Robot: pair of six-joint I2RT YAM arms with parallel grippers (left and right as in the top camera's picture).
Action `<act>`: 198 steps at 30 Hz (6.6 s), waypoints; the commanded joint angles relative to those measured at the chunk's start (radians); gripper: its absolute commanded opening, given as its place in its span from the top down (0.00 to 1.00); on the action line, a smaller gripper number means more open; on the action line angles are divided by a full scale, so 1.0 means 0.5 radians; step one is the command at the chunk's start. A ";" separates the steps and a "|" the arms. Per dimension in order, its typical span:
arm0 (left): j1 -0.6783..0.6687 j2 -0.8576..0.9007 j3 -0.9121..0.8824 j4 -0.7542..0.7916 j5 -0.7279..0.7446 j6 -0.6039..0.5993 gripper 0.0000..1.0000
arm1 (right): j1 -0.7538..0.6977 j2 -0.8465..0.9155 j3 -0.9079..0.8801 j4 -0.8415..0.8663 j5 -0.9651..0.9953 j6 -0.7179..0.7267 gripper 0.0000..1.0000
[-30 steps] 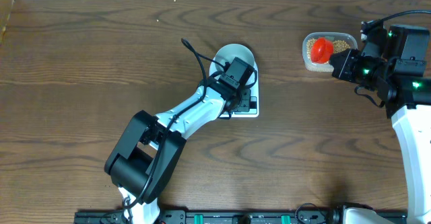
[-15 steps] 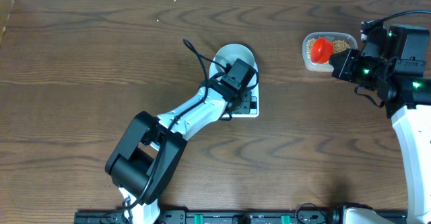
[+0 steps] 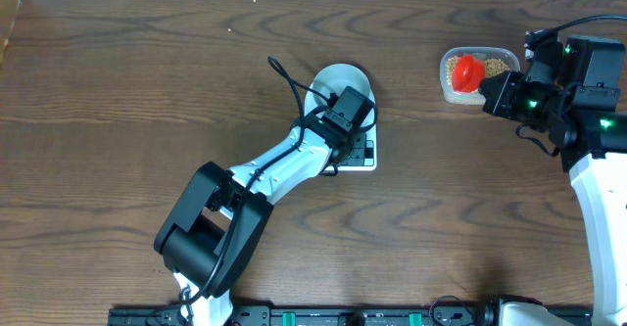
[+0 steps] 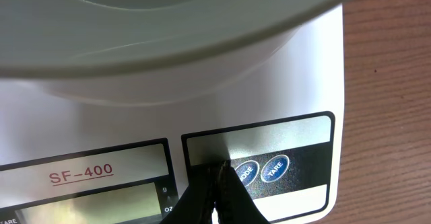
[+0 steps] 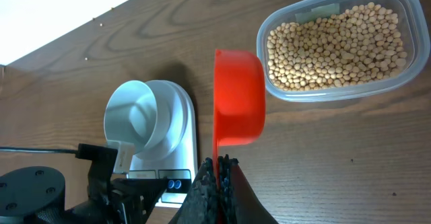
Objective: Scoop item into bowl and weigh 50g on scale
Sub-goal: 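Press the scale's TARE button with the left gripper tip, then pull the left gripper back from the scale and hold above it, then lower the red scoop with the right gripper into the soybean tub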
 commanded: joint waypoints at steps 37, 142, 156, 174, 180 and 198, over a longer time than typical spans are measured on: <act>0.013 0.069 -0.010 -0.075 -0.077 -0.001 0.93 | -0.008 -0.019 0.026 -0.026 0.014 -0.031 0.99; 0.037 -1.299 -0.532 -0.423 -0.045 0.110 0.76 | -0.008 -0.019 0.025 -0.076 0.127 -0.113 0.99; 0.038 -1.299 -0.532 -0.423 -0.279 0.146 0.44 | -0.008 -0.019 0.025 -0.075 0.127 -0.113 0.99; 0.037 -1.299 -0.532 -0.417 -0.231 0.282 0.19 | -0.008 -0.019 0.025 -0.076 0.127 -0.114 0.99; 0.037 -1.299 -0.532 -0.417 -0.232 0.282 0.14 | -0.008 -0.019 0.025 -0.076 0.127 -0.113 0.99; 0.037 -1.299 -0.532 -0.385 -0.233 0.282 0.13 | -0.008 -0.019 0.025 -0.076 0.126 -0.113 0.99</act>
